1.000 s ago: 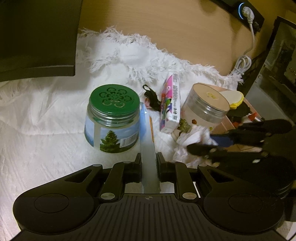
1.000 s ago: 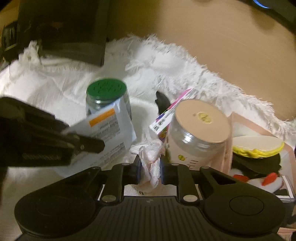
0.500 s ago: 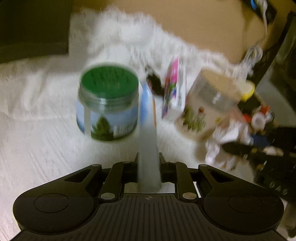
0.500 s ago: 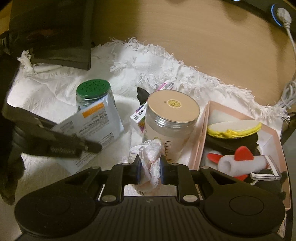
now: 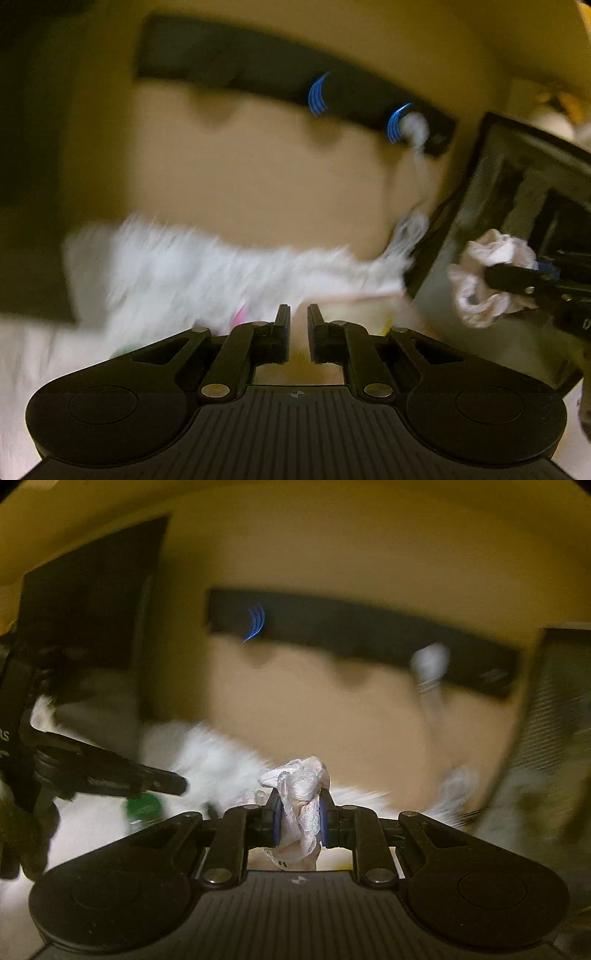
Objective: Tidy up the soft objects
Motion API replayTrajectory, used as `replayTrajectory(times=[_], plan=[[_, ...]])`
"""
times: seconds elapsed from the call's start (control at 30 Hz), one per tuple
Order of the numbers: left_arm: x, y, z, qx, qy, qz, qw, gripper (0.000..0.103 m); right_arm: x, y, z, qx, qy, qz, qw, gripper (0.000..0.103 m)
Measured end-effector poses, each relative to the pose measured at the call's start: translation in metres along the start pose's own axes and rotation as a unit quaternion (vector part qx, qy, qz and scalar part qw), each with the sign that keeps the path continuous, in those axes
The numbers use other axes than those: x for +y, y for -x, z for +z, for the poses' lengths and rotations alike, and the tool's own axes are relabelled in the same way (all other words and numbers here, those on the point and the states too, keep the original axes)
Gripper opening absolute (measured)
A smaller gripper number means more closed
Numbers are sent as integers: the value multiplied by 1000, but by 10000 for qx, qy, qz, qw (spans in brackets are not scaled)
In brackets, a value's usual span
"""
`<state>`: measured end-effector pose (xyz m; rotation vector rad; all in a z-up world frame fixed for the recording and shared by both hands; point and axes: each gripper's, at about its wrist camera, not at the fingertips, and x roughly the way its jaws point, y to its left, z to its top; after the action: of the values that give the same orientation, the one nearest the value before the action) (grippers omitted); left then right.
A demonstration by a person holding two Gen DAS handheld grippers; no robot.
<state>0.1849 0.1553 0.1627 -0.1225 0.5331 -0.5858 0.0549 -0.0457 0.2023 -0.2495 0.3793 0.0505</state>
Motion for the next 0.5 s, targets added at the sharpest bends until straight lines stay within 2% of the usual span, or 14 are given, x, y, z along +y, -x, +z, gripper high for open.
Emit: replayTrajectory(times=[0.1, 0.2, 0.27, 0.33, 0.5], plan=[[-15, -2, 16, -81, -210, 78, 9997, 12, -32, 16, -5, 40, -181, -358, 9992, 18], [-15, -5, 8, 240, -150, 174, 9994, 15, -50, 17, -25, 338, -575, -323, 9972, 19], [-9, -10, -13, 576, -132, 392, 9975, 15, -53, 13, -42, 579, -870, -111, 9945, 19], [0, -13, -42, 900, -46, 765, 9930, 16, -51, 7, -62, 833, -1138, 126, 9899, 18], [24, -12, -103, 1237, 797, 1573, 9765, 17, -17, -19, -108, 1439, -1543, 705, 9749, 18]])
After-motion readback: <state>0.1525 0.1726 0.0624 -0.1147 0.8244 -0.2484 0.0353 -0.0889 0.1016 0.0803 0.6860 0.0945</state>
